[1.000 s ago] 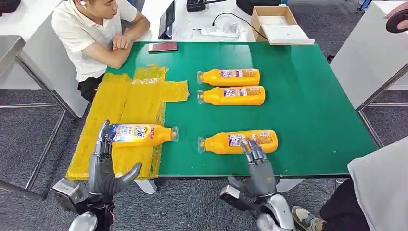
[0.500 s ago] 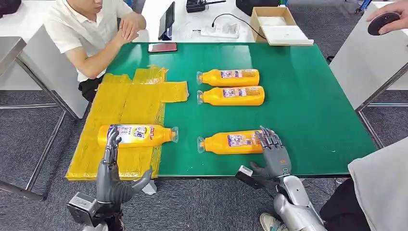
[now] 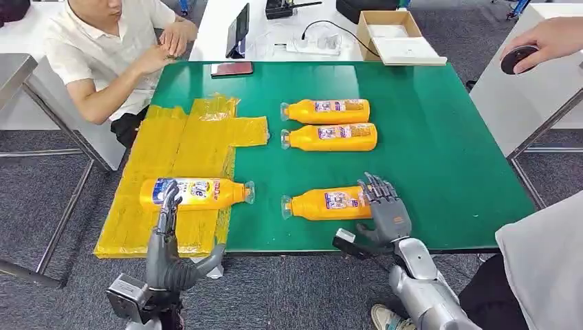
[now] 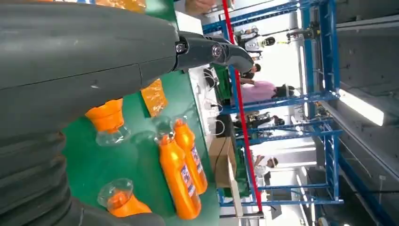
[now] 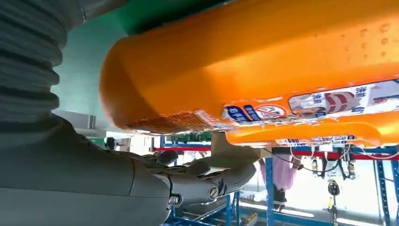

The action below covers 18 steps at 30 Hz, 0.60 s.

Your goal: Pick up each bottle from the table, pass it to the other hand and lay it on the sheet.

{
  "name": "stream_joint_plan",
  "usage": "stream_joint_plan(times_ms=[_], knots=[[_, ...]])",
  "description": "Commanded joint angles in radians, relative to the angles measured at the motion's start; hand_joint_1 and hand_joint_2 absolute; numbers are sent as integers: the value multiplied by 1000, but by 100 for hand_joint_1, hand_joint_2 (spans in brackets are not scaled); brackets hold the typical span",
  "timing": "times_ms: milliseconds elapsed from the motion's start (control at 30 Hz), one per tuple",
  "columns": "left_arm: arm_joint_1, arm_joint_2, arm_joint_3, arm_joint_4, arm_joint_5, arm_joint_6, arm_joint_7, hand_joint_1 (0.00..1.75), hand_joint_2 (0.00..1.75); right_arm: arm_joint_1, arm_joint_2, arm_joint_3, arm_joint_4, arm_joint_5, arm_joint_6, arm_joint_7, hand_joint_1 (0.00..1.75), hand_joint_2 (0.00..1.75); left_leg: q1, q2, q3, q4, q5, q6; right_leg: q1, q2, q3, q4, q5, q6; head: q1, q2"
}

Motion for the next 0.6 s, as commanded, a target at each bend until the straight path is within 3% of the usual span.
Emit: stream_joint_plan(times_ms=[33, 233, 267, 300, 333, 400, 600], knots=[[-29, 10, -35, 72, 14, -9, 14, 0, 175, -59, 14, 62, 183, 16, 81, 62, 0, 175, 2, 0, 4, -1, -1, -2, 2, -1, 4, -2, -1, -3, 0, 0], [-48, 9, -54, 94, 26, -40, 33, 0, 175, -107, -14, 75, 271, 29, 365, 212, 0, 175, 1, 0, 3, -1, 0, -1, 1, -2, 3, -1, -1, -1, 0, 0], [-51, 9, -57, 96, 25, -42, 33, 0, 175, -109, -20, 76, 274, 29, 388, 219, 103, 175, 1, 0, 4, -1, 0, -2, 1, -3, 4, -2, 0, -2, 0, 0], [-54, 10, -62, 101, 29, -54, 38, 0, 175, -112, -25, 77, 282, 30, 421, 230, 147, 175, 1, 2, 5, -1, 0, -1, 1, -2, 5, -2, 0, -2, 0, 0], [-56, 9, -63, 105, 41, -67, 44, 0, 175, -111, -28, 68, 285, 21, 437, 239, 168, 175, 1, 2, 7, -1, -1, -1, 1, 0, 6, -3, 0, -1, 0, 0], [-56, 8, -63, 107, 41, -68, 44, 0, 175, -109, -31, 70, 287, 23, 445, 240, 175, 175, 2, -1, 12, 0, -2, -1, 2, -3, 1, -4, -2, -3, 0, 0], [-57, 10, -59, 111, 65, -93, 54, 0, 175, -101, -33, 50, 283, -1, 465, 219, 175, 175, 2, -2, 19, -3, -4, 3, 2, -2, 12, -8, -5, -2, 0, 0]])
